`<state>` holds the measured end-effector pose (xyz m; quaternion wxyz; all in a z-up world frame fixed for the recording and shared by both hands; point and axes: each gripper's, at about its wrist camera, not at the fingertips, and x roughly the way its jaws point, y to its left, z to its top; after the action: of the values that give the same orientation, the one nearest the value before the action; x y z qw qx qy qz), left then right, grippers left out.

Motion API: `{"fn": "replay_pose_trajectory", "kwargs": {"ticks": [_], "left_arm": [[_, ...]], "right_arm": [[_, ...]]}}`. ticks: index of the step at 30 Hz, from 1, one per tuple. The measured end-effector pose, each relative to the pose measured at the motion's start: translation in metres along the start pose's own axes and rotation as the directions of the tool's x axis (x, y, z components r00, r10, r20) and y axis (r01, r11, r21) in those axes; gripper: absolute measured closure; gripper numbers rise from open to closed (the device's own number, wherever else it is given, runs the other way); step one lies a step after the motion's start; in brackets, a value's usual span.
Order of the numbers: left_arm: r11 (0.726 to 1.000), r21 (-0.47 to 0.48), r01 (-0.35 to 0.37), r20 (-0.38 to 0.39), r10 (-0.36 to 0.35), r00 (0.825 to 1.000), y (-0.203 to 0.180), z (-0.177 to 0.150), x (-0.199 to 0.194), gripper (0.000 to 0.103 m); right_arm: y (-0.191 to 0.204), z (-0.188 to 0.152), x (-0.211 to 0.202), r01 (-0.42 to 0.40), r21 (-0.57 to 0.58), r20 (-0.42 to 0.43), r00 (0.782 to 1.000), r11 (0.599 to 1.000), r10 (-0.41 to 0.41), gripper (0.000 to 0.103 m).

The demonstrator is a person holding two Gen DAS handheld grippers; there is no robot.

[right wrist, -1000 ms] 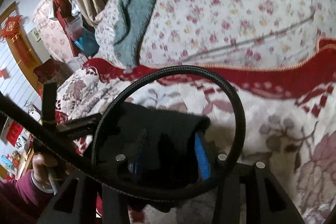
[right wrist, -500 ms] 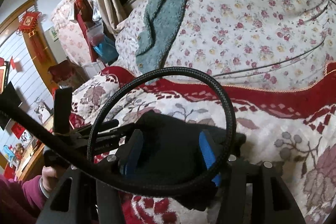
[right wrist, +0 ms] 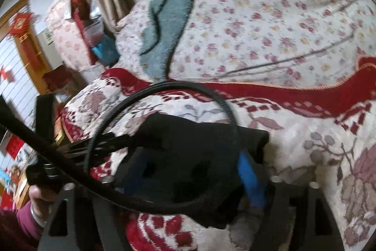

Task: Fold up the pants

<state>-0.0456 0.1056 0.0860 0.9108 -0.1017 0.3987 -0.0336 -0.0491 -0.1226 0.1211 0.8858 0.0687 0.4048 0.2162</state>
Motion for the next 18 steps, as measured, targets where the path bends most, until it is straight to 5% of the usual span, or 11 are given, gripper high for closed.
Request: {"fn": "replay_pose_trajectory", "kwargs": {"ticks": [12,18], "left_arm": [[0.986,-0.122,0.112,-0.146,-0.13,0.981,0.04,0.002,0.035,0.035],[0.98,-0.127,0.153,-0.161,-0.173,0.972,0.038,0.001,0.049,0.033]], "right_arm": [[-0.067,-0.019,0.026,-0.04,0.283,-0.085,0.994,0.958,0.067,0.019],[-0.077,-0.032,0.052,-0.135,0.374,-0.114,0.975,0.917,0.19,0.019]]}}
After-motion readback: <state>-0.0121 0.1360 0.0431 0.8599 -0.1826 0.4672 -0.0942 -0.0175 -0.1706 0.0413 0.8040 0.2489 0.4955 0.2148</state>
